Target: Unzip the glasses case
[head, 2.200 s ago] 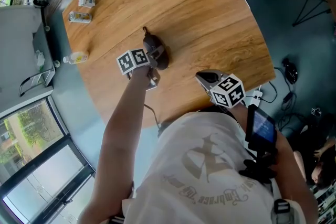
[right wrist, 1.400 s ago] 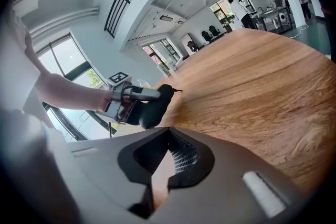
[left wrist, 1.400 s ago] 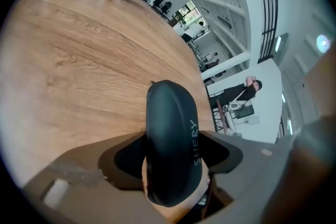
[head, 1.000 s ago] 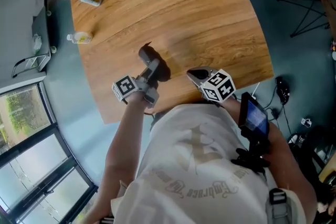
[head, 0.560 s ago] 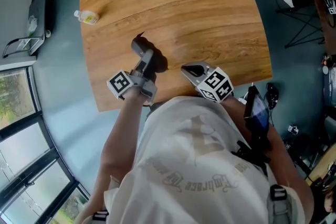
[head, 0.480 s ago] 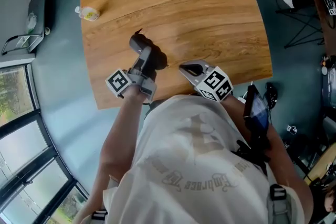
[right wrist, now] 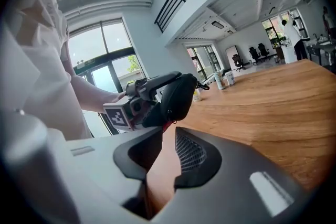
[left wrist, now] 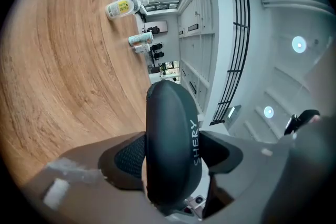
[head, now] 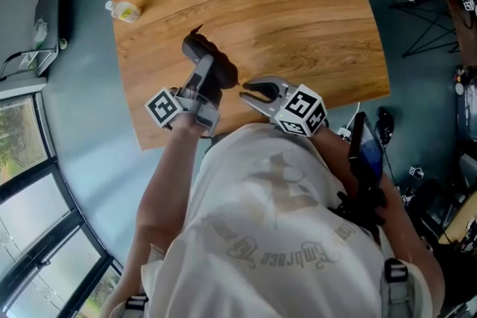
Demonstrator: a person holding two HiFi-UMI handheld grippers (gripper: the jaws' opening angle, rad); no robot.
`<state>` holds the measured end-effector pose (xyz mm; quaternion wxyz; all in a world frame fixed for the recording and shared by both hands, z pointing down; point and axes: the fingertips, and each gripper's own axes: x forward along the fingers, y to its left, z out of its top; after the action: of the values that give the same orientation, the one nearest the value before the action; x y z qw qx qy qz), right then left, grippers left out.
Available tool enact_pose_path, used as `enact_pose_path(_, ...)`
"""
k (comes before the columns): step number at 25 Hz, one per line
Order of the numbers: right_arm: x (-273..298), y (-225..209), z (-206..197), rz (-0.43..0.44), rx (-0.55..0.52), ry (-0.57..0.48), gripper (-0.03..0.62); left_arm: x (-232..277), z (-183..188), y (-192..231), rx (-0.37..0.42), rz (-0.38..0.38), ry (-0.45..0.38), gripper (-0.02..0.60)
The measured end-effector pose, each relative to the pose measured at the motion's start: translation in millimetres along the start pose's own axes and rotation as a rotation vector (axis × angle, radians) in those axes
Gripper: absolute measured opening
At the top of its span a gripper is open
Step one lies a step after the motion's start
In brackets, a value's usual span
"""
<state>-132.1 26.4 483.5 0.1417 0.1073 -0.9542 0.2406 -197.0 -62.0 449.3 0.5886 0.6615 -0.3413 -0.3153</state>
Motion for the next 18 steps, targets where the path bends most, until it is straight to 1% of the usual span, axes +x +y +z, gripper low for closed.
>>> enact_pose_path(4, -2.0, -3.6, 4.5, -0.004, 0.048, -0.031, 0.081, 4.5, -4.5, -3.0, -0.010, -0.019, 0.033, 0.330)
enact_pose_path(7, -3.1, -8.9, 6.2, -0.009, 0.061, -0.037, 0.081, 8.0, -8.4, -2.5, -0.009, -0.022, 0.062, 0.331)
enact_pose_path(11, -0.6, -6.2, 5.3, 0.015, 0.065, -0.033, 0.081, 8.6, -10.7, -1.9, -0.019, -0.027, 0.068, 0.331)
enact_pose_path(18, 0.1, -0.8, 8.2, 0.069, 0.108, -0.050, 0.078, 9.0, -11.0, 2.0, -0.023, -0.022, 0.073, 0.331)
